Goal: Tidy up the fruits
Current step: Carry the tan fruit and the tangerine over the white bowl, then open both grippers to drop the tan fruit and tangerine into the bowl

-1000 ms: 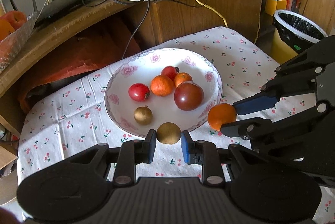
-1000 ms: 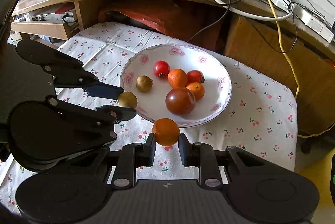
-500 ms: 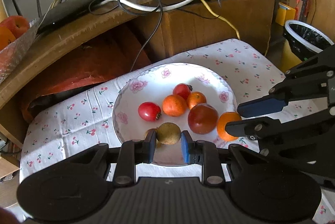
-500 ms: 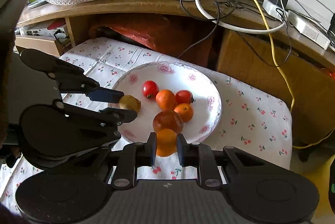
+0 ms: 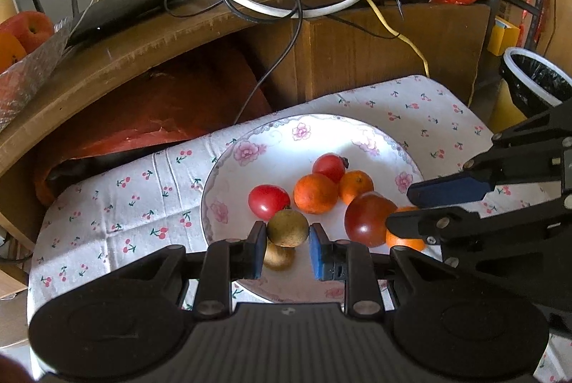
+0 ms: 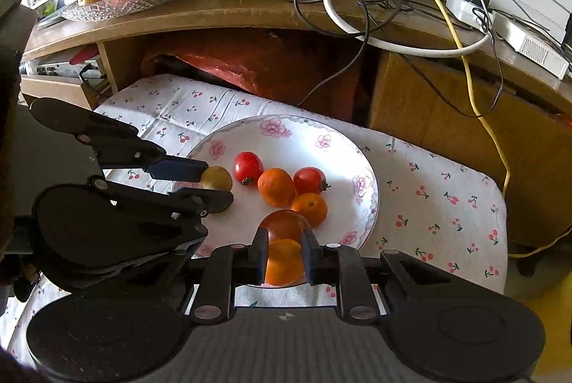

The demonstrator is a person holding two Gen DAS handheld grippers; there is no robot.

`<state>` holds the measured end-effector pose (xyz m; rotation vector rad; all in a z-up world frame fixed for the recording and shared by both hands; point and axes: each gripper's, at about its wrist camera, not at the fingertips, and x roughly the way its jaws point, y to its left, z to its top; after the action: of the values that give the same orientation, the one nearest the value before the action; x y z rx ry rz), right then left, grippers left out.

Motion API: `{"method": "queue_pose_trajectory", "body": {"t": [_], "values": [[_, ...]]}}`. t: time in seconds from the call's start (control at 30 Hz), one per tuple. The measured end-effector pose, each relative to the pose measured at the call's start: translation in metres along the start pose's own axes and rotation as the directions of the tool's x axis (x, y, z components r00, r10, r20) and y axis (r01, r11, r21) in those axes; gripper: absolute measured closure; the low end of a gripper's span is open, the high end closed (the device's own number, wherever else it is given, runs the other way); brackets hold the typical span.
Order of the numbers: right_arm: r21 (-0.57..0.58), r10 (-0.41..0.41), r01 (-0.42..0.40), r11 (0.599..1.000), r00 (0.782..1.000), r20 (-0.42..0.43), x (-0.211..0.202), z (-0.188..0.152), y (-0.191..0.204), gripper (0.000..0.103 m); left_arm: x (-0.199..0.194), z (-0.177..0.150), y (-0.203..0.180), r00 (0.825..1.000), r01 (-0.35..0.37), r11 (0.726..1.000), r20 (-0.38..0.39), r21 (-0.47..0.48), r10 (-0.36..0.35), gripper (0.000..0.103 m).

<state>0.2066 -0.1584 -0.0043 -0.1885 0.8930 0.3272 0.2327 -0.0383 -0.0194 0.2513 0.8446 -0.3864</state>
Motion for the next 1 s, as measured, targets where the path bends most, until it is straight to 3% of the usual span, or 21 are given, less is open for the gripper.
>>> {"method": "queue_pose_trajectory", "body": {"t": [1.0], "values": [[0.095, 0.016, -0.016, 0.995, 1.0, -0.002, 0.013, 0.007, -0.014, 0.087, 0.009, 0.008, 0.01, 1.0, 0.006, 0.996, -0.018, -0.087, -0.007, 0.064]]}}
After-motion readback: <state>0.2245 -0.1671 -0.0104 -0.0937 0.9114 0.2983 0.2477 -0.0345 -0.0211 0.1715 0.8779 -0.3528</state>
